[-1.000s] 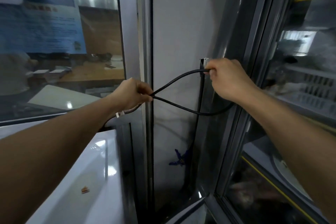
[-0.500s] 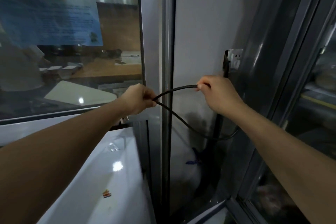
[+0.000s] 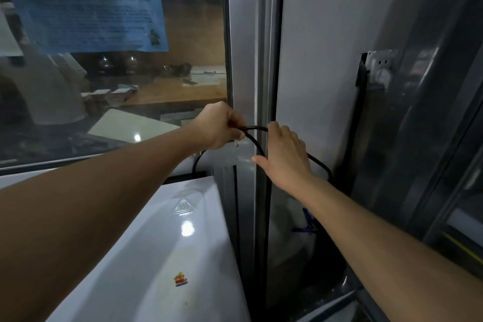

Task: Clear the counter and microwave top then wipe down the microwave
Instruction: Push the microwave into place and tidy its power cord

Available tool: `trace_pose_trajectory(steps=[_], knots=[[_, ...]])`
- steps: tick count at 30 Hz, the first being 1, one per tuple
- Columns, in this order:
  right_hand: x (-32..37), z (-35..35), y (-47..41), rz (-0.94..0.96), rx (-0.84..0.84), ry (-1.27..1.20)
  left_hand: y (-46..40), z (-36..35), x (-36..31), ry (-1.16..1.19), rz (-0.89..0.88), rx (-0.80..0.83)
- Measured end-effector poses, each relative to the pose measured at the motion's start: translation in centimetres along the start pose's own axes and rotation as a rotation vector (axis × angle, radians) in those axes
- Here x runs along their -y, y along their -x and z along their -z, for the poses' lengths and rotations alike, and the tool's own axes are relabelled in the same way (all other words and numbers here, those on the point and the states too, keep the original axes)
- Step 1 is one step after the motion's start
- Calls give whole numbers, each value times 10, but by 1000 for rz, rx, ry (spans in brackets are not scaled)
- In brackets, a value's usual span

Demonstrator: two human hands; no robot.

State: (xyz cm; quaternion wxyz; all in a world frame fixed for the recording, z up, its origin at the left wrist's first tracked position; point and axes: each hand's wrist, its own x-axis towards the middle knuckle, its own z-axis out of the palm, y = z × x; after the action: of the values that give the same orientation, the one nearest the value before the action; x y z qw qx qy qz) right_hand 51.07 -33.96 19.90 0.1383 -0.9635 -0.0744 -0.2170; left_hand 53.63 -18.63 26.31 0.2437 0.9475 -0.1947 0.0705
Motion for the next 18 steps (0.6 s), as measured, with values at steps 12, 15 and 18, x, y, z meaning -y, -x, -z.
trace_pose_trajectory(steps=[12, 15, 18], knots=[[7, -10, -17, -33, 49, 20, -4, -5, 2, -51, -28, 27], [4, -13, -17, 51, 34, -54, -2, -6, 3, -55, -50, 14], [-4, -18, -19, 49, 59, -122, 5, -2, 9, -40, -57, -31]])
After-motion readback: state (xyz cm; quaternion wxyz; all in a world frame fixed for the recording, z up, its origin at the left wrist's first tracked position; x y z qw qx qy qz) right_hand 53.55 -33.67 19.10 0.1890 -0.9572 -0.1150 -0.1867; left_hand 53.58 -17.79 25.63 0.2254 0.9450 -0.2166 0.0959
